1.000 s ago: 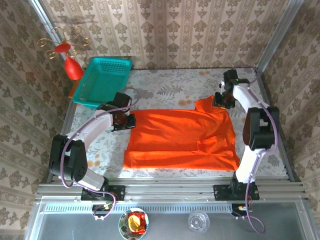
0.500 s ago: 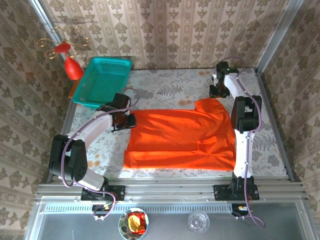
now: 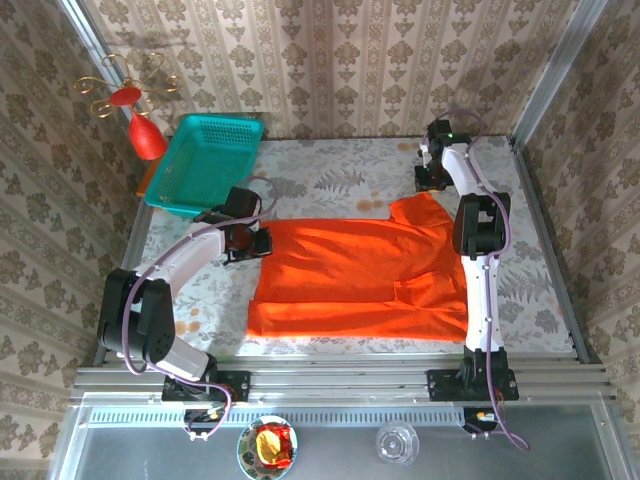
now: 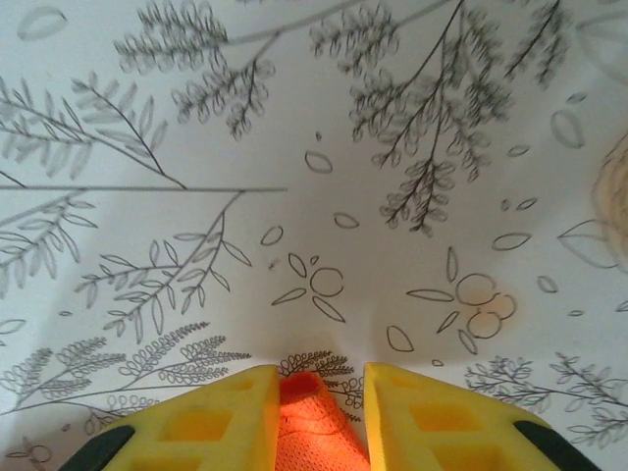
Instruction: Fold the inside-out t-shirt
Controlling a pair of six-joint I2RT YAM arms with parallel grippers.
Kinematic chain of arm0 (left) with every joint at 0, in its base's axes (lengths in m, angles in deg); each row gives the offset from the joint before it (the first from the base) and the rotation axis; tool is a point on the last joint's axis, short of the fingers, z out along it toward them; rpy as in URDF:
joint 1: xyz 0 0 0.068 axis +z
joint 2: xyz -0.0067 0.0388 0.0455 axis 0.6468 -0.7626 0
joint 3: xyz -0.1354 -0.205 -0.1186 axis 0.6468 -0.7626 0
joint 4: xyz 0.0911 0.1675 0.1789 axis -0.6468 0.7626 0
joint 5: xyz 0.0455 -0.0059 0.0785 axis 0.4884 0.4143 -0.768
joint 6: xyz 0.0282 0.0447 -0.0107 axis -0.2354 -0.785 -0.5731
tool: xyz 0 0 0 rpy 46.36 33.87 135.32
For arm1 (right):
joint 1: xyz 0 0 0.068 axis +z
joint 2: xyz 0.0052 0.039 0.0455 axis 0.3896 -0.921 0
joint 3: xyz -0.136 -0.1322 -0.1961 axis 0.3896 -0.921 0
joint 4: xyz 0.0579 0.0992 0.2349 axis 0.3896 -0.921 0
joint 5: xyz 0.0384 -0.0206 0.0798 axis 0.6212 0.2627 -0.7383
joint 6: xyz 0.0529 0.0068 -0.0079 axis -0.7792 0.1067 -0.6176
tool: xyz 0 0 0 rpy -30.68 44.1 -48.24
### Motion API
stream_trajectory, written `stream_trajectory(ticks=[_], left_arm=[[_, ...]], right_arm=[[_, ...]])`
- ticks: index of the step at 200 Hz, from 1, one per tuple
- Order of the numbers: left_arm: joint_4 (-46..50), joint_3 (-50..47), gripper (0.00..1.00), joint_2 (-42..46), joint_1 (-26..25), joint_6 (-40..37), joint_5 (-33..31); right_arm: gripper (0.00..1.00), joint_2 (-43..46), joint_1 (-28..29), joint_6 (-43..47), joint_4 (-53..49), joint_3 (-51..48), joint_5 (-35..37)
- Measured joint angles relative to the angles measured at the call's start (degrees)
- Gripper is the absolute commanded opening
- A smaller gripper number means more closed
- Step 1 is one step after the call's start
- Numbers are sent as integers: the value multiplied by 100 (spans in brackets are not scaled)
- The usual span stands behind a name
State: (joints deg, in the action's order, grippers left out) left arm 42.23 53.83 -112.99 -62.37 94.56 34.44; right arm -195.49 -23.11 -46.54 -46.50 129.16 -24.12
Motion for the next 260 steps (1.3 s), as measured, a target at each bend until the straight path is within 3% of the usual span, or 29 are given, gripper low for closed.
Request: stream_trajectory(ticks=[41,66,99,168,260], left_arm=[[4,-74,15,0,39,-2,-26],[0,-70,16,0,118,-7,-46],[48,315,20,-201,201,-118,-146],[92,1768,26,-1547,273,-625,-603],[789,3423,32,-3241,273,-994,-1338]], right_arm=[[7,-39,42,11,-26,0,13],[2,-4,52,-20,-15,-31,96],[1,420,52,-85,70,-560,232],[0,1799,50,-304,382,-1521,299],[0,1891,33,-592,501,-1919,710]])
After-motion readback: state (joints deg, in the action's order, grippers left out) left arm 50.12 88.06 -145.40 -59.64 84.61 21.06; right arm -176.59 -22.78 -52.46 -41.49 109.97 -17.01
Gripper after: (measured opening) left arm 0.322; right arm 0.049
